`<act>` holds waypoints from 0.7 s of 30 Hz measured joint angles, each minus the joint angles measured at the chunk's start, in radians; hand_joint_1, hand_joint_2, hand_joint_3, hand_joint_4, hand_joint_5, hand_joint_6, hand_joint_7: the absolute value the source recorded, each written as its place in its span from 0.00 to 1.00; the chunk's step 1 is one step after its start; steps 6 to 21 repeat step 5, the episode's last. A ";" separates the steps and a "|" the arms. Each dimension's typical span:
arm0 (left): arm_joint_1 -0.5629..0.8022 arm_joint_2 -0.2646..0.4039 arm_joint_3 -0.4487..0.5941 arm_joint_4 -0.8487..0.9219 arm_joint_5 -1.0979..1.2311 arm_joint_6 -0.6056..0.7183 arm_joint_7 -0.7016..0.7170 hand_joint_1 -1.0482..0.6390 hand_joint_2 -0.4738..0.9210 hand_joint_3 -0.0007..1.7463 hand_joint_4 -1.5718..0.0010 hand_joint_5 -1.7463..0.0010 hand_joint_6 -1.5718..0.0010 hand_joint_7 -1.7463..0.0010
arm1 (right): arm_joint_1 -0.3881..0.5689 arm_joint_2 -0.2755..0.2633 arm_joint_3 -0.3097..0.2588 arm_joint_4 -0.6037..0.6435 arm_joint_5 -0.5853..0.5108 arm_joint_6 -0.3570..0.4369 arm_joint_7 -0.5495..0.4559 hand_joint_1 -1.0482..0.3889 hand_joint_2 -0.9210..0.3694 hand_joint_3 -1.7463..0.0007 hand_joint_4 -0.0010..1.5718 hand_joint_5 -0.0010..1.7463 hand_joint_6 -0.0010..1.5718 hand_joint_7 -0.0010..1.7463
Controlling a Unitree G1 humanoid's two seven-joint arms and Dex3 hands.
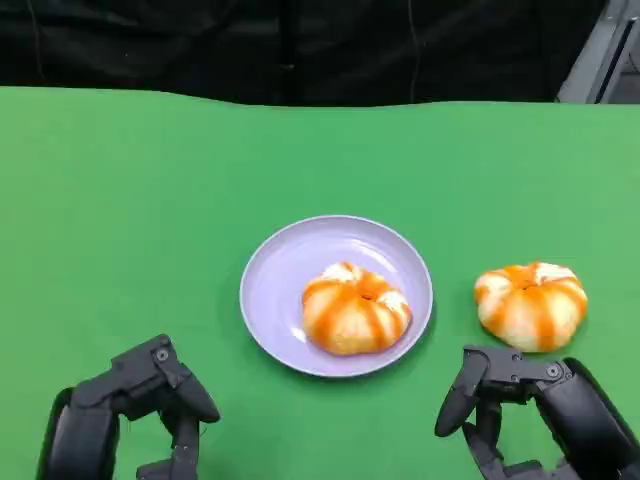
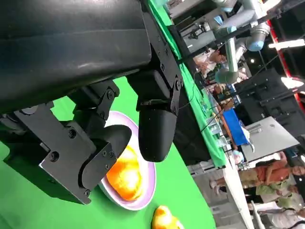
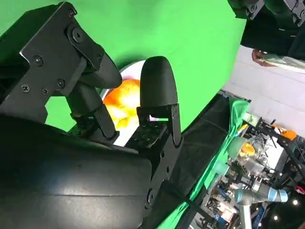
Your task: Grasp the bread from the table and place it into the plate.
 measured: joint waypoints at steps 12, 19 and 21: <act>0.000 0.000 0.000 0.000 0.000 0.000 0.000 0.61 0.56 0.85 0.43 0.00 0.48 0.09 | 0.000 0.000 0.000 0.000 0.000 0.000 0.002 0.75 0.53 0.14 0.55 1.00 0.54 0.74; 0.000 0.000 0.000 0.000 0.000 0.000 0.000 0.61 0.56 0.85 0.43 0.00 0.48 0.09 | 0.000 0.000 0.000 0.000 0.000 0.000 0.002 0.75 0.53 0.14 0.55 1.00 0.54 0.74; 0.000 0.000 0.000 0.000 0.000 0.000 0.000 0.61 0.56 0.85 0.43 0.00 0.48 0.09 | 0.000 0.000 0.000 0.000 0.000 0.000 0.002 0.75 0.53 0.14 0.55 1.00 0.54 0.74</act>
